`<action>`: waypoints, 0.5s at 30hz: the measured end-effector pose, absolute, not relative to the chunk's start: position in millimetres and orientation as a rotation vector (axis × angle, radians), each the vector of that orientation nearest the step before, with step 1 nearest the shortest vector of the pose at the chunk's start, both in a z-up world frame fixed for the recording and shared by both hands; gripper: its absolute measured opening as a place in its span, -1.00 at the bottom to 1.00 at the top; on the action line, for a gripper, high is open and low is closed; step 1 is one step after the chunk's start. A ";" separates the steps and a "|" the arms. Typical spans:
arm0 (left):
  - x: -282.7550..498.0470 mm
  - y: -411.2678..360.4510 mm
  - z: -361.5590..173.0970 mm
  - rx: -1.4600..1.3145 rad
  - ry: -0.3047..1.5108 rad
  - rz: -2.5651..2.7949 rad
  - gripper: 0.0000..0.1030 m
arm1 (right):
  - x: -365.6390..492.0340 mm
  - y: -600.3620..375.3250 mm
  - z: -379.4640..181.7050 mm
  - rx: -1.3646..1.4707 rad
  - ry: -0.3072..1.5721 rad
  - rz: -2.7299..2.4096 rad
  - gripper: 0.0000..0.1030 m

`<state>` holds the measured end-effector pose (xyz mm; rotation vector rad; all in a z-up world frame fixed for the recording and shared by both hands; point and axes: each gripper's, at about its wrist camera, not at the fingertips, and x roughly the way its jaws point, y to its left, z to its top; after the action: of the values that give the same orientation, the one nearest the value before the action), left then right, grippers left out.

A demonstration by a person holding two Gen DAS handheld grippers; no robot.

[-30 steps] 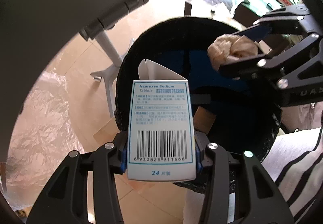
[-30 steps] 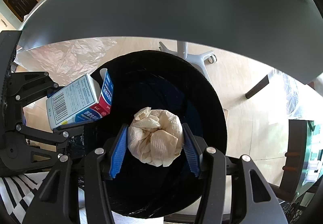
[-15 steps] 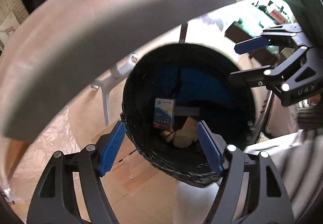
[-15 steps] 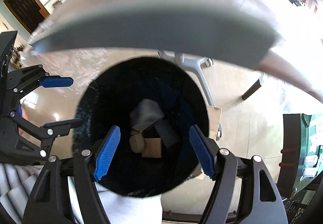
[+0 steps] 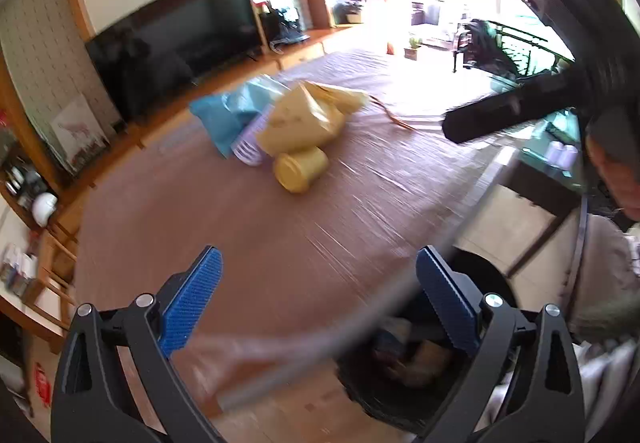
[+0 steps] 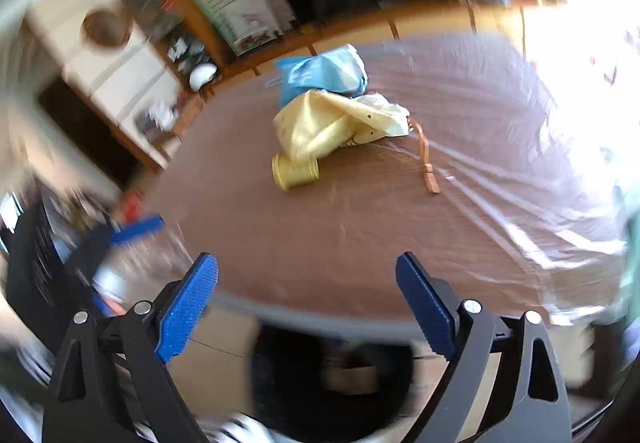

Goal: Collect trash
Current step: 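Grasp the yellow cup with the left tool while the right tool grasps the yellow drawstring bag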

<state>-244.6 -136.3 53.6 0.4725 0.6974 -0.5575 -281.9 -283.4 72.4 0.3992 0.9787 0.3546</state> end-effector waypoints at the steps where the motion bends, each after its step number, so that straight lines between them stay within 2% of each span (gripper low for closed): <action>1: -235.6 -139.8 52.8 0.487 0.688 -0.544 0.91 | -270.2 -285.0 69.7 0.457 0.996 0.370 0.73; 15: -152.1 -171.1 26.9 0.628 0.681 -0.548 0.91 | -134.4 -300.0 -3.7 1.123 1.121 0.379 0.73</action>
<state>-152.1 -171.1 26.9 0.6278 0.6809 -0.5482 -134.4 -300.0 -3.7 1.1231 1.1207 0.3792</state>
